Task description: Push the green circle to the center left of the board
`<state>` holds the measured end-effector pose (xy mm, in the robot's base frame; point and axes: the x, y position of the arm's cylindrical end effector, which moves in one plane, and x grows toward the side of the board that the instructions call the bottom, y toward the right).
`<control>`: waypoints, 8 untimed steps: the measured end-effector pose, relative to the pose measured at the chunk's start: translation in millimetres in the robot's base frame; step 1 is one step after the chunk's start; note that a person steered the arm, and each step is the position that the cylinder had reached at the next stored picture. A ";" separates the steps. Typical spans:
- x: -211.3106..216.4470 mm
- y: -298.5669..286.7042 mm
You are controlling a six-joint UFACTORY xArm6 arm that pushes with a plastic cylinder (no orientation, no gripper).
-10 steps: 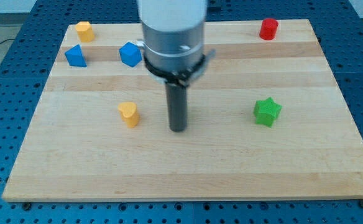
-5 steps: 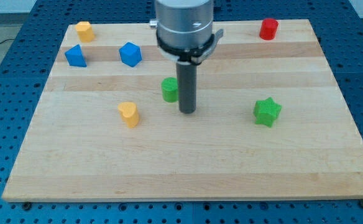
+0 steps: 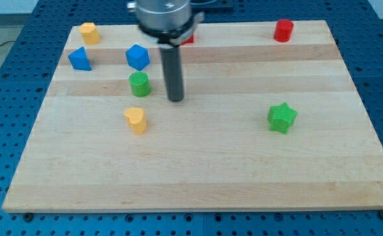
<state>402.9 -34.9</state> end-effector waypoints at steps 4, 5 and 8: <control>-32.7 -103.2; -32.7 -35.4; 12.2 -126.6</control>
